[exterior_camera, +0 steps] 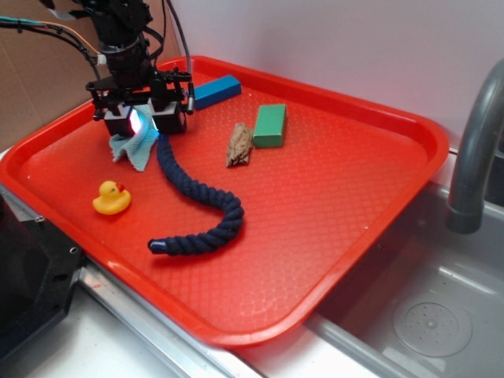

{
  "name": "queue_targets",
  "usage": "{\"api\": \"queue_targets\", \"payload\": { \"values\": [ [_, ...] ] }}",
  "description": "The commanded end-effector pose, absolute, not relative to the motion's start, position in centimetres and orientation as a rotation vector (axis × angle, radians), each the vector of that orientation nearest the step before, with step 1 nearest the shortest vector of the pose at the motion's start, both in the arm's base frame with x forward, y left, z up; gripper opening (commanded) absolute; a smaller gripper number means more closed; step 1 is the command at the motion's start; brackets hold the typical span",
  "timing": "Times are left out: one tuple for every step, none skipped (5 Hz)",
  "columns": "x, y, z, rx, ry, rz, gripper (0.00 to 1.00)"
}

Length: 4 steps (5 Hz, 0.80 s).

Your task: Grab the blue cloth.

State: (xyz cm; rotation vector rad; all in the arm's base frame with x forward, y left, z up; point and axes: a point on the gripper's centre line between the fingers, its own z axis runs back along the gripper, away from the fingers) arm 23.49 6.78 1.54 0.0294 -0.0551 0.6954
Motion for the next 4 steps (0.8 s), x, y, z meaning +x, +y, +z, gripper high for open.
{"api": "queue_targets", "payload": {
  "values": [
    [20.7,7.6,4.7,-0.049,-0.033,0.548,0.00],
    [19.0,7.5,9.8,0.025,-0.052,0.433,0.00],
    [16.9,6.9,14.7,0.076,-0.119,0.336,0.00],
    [16.0,6.6,18.9,0.054,-0.159,0.328,0.00]
  ]
}}
